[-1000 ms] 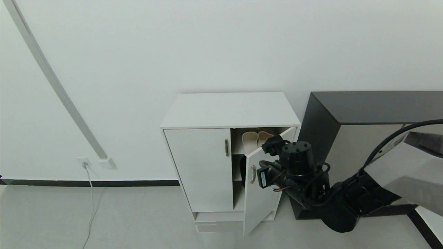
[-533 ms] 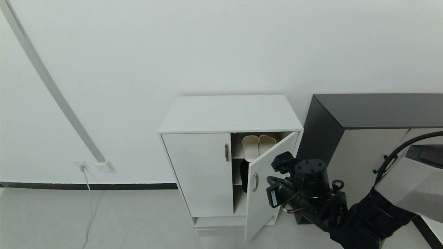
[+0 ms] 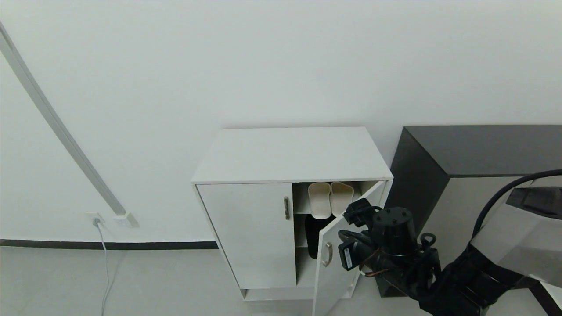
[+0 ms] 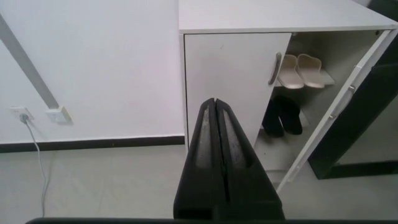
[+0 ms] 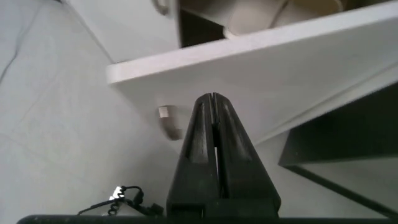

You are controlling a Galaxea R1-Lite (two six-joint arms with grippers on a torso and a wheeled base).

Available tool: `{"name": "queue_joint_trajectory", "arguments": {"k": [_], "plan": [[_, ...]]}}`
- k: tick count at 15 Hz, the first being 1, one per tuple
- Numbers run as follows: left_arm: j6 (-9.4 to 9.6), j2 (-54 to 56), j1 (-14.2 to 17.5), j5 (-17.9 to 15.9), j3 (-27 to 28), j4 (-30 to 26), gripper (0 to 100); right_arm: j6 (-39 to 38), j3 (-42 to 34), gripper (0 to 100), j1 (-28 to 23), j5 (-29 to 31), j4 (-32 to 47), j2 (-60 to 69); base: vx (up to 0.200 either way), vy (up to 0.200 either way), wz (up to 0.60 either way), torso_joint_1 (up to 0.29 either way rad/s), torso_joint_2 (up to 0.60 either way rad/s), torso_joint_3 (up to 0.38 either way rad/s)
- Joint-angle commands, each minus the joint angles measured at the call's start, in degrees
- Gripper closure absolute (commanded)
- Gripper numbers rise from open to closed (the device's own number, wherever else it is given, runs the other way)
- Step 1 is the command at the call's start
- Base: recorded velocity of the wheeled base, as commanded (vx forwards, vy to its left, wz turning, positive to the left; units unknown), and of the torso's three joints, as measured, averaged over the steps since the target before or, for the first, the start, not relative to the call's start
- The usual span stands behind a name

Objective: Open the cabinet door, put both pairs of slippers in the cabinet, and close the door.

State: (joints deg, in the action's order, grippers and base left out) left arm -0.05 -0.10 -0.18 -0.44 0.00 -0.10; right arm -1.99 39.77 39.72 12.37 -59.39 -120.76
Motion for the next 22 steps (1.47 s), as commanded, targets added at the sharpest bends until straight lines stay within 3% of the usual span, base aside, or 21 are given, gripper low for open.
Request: {"name": "queue_joint_trajectory", "arguments": {"k": [1,13,22], "plan": [[0.05,-0.1,0.0,0.0,0.0,0.0,100,0.0,0.8,100,-0.6,0.0,0.1,-1.7,0.000,0.000,0.00,0.000,0.00,0.000],[-0.13,-0.1,0.0,0.1,0.0,0.0,100,-0.2,18.5,100,-6.0,-0.9,0.2,-16.2,0.000,0.000,0.00,0.000,0.00,0.000],[-0.13,-0.1,0.0,0.1,0.0,0.0,100,-0.2,25.6,100,-7.3,-0.9,0.3,-20.6,0.000,0.000,0.00,0.000,0.00,0.000]]}}
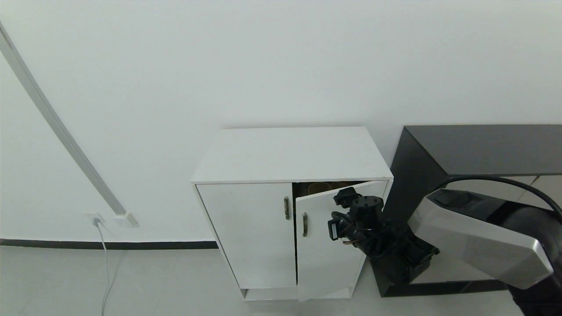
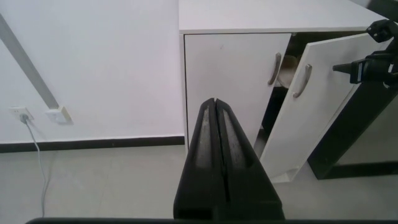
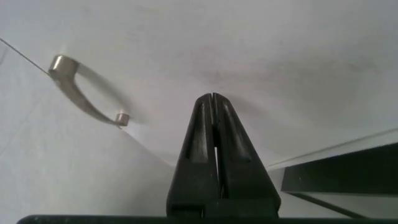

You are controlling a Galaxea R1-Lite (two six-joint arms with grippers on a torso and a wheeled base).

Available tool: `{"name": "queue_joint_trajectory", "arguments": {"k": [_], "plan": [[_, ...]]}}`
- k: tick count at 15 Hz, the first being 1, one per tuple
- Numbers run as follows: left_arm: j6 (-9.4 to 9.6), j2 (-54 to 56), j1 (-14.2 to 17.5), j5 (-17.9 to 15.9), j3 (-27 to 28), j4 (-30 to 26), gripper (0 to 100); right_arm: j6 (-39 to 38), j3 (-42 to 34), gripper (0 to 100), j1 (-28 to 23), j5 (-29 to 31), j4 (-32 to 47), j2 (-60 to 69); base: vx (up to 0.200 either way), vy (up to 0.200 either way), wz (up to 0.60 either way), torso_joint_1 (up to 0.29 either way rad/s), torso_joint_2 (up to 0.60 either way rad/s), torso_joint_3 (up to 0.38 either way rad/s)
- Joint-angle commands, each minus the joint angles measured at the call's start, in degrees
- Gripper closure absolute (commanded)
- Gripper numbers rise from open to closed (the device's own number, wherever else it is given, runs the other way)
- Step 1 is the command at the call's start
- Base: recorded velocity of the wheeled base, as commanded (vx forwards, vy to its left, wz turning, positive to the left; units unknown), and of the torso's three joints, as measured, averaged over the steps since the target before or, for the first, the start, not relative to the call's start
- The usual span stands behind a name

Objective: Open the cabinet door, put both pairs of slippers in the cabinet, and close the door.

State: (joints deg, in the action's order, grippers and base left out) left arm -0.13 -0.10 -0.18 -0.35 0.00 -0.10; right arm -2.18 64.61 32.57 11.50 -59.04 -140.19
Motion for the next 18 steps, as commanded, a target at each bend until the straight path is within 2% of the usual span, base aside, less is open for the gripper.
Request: {"name": "queue_joint_trajectory", "arguments": {"k": [1,12,18], "plan": [[-0.04,-0.1,0.0,0.0,0.0,0.0,100,0.0,1.6,100,-0.3,0.0,0.0,-1.7,0.000,0.000,0.00,0.000,0.00,0.000],[-0.04,-0.1,0.0,0.0,0.0,0.0,100,0.0,9.3,100,-2.7,0.0,1.6,-4.9,0.000,0.000,0.00,0.000,0.00,0.000],[-0.04,-0.1,0.0,0.0,0.0,0.0,100,0.0,11.1,100,-3.7,-0.1,2.3,-5.0,0.000,0.000,0.00,0.000,0.00,0.000]]}}
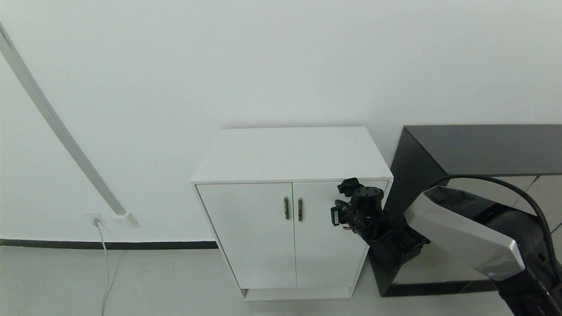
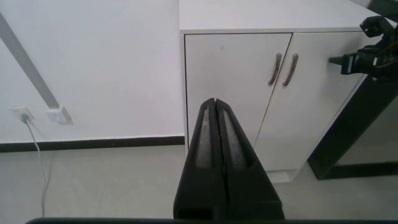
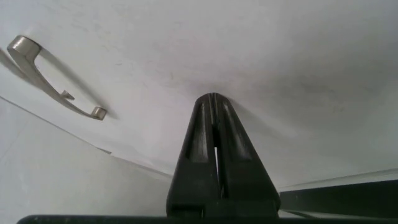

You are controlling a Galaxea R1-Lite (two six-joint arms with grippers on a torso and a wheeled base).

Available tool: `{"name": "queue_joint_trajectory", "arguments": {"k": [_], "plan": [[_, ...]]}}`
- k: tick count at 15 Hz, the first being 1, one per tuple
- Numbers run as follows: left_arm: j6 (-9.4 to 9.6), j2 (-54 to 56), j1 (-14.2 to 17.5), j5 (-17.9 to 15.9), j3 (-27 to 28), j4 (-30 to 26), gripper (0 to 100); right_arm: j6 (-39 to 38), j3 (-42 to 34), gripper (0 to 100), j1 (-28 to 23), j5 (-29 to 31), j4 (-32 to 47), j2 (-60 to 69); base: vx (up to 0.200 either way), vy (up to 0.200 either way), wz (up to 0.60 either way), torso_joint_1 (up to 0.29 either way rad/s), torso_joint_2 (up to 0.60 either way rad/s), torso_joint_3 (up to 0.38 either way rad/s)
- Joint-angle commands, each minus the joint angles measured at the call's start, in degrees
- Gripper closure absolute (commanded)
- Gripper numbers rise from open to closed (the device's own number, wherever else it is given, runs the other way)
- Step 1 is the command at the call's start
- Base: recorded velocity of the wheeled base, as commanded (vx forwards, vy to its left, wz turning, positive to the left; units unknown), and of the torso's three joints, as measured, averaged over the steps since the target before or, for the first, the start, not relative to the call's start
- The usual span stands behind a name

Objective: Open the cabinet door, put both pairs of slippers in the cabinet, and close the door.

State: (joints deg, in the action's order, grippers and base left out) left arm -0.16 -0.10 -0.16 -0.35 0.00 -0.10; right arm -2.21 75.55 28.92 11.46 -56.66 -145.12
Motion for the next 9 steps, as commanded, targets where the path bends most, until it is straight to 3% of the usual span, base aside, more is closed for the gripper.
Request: {"name": "queue_joint_trajectory", "arguments": {"k": [1,9], "plan": [[-0.02,-0.1,0.0,0.0,0.0,0.0,100,0.0,0.2,100,-0.2,-0.3,0.0,-0.1,0.000,0.000,0.00,0.000,0.00,0.000],[-0.02,-0.1,0.0,0.0,0.0,0.0,100,0.0,0.8,100,-1.0,-0.6,-0.1,-0.4,0.000,0.000,0.00,0.000,0.00,0.000]]}}
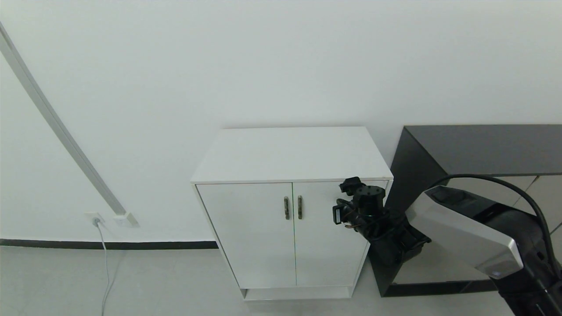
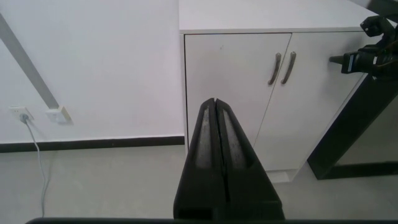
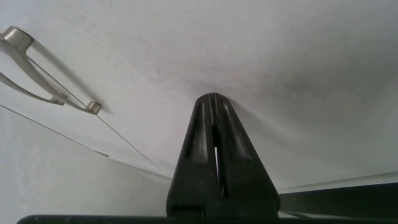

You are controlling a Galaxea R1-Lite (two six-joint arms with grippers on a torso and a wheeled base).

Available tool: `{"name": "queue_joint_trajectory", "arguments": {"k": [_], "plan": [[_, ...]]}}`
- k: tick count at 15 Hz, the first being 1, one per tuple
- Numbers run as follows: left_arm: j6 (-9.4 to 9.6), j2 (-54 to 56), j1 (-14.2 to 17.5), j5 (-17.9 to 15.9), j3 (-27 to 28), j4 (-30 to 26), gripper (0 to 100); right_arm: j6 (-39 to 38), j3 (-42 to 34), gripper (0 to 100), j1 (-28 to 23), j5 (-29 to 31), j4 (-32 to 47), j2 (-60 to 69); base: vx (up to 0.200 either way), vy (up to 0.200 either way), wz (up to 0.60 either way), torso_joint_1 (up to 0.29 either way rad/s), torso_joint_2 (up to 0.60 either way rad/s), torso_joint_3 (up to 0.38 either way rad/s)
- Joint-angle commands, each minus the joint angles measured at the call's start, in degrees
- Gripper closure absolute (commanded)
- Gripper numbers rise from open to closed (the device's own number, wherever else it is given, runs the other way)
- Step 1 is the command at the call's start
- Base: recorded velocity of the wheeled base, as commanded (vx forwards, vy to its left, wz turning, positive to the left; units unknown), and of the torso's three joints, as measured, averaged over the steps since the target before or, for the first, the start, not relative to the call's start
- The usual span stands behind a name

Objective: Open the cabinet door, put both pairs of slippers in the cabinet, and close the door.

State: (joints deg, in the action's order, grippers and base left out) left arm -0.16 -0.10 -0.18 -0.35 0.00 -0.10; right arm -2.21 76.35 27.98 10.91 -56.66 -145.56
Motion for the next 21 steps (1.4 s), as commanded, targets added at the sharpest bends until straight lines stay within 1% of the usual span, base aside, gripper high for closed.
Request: {"name": "queue_joint_trajectory", "arguments": {"k": [1,4,5,8,10,11,13,16,18,20,21], "plan": [[-0.02,-0.1,0.0,0.0,0.0,0.0,100,0.0,-0.2,100,0.0,0.0,-0.2,0.2,0.000,0.000,0.00,0.000,0.00,0.000],[-0.02,-0.1,0.0,0.0,0.0,0.0,100,-0.1,-3.0,100,0.3,0.0,-0.5,2.6,0.000,0.000,0.00,0.000,0.00,0.000],[-0.02,-0.1,0.0,0.0,0.0,0.0,100,-0.1,-7.1,100,1.0,0.0,-1.1,6.2,0.000,0.000,0.00,0.000,0.00,0.000],[-0.02,-0.1,0.0,0.0,0.0,0.0,100,-0.1,-15.7,100,1.8,0.4,-4.8,12.9,0.000,0.000,0.00,0.000,0.00,0.000],[-0.02,-0.1,0.0,0.0,0.0,0.0,100,-0.1,-20.5,100,1.8,0.5,-7.0,16.2,0.000,0.000,0.00,0.000,0.00,0.000],[-0.02,-0.1,0.0,0.0,0.0,0.0,100,-0.1,-25.2,100,1.7,0.6,-9.7,19.2,0.000,0.000,0.00,0.000,0.00,0.000],[-0.02,-0.1,0.0,0.0,0.0,0.0,100,-0.1,-31.3,100,0.9,1.8,-12.9,22.5,0.000,0.000,0.00,0.000,0.00,0.000],[-0.02,-0.1,0.0,0.0,0.1,0.0,100,0.0,-40.2,100,-2.5,2.8,-17.8,27.0,0.000,0.000,0.00,0.000,0.00,0.000],[-0.02,-0.1,0.0,0.0,0.0,0.0,100,0.0,-46.2,100,-5.8,2.8,-20.3,30.9,0.000,0.000,0.00,0.000,0.00,0.000],[-0.02,-0.1,0.0,0.0,0.0,0.0,100,0.1,-51.7,100,-8.7,3.2,-21.3,34.5,0.000,0.000,0.00,0.000,0.00,0.000],[-0.02,-0.1,0.0,0.0,0.0,0.0,100,0.1,-56.7,100,-11.5,3.5,-23.0,37.6,0.000,0.000,0.00,0.000,0.00,0.000]]}}
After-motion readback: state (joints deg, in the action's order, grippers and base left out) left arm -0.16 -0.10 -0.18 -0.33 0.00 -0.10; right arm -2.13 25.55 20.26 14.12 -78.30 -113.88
